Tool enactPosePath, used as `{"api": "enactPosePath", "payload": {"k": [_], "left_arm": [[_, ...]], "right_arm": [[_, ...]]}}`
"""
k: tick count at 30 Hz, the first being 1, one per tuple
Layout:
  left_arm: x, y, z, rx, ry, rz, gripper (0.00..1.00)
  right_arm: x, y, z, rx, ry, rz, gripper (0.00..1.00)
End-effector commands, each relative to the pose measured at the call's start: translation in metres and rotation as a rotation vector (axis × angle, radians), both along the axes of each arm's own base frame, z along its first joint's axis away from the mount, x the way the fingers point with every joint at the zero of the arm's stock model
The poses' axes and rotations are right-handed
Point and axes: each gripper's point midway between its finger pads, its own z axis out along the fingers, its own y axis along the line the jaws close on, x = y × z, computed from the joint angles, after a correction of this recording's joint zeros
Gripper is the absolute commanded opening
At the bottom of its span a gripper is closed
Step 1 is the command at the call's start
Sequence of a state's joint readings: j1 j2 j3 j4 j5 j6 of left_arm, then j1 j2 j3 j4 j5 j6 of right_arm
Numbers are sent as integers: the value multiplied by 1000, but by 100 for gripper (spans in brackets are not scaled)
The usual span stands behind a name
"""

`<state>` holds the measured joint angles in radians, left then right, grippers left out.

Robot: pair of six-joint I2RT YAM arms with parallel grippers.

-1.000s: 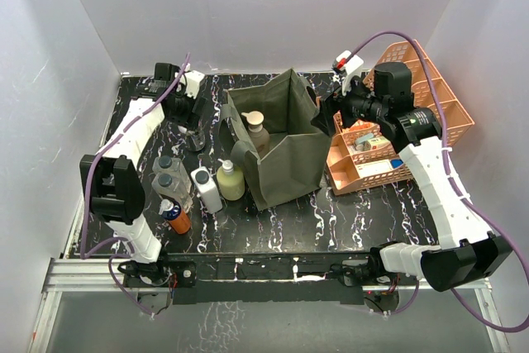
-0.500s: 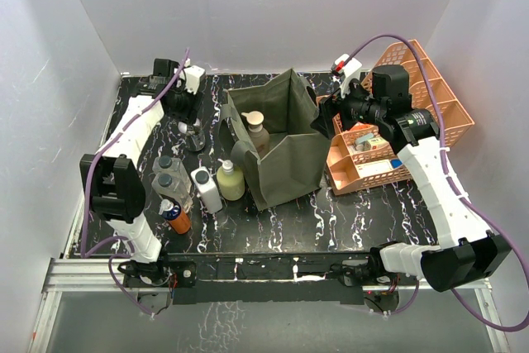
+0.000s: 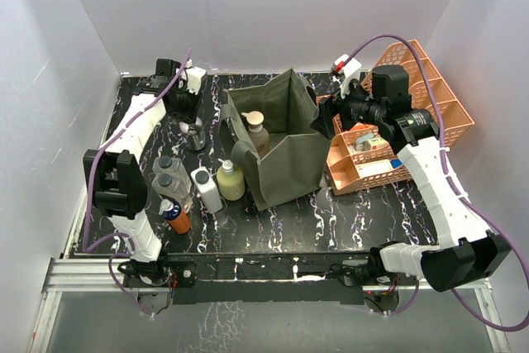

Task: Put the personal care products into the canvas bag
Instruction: Pick up the care product from the center of the board, then place the care product in the canvas bag.

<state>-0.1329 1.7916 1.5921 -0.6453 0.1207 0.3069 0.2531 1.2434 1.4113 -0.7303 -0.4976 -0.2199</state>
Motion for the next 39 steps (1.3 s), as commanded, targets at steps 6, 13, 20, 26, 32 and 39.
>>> {"api": "enactPosePath", "payload": {"k": [6,13,20,26,32,39], "left_arm": [[-2,4,72,10,-158,-27,0],[-19,16,171,3,-435,35,0],[-48,5,281,-127,-686,21,0],[-57,-25,349,-323,-785,-54,0],[-67,-71,387,-565,-757,-195,0],[-80,-138,404,-694,-729,-372,0]], "right_arm": [[3,1,21,21,-83,9,87],[6,2,20,16,-81,11,87],[12,5,20,20,-79,22,87],[17,9,16,19,-72,35,87],[18,10,13,18,-64,34,87],[17,8,13,12,-61,23,87]]}}
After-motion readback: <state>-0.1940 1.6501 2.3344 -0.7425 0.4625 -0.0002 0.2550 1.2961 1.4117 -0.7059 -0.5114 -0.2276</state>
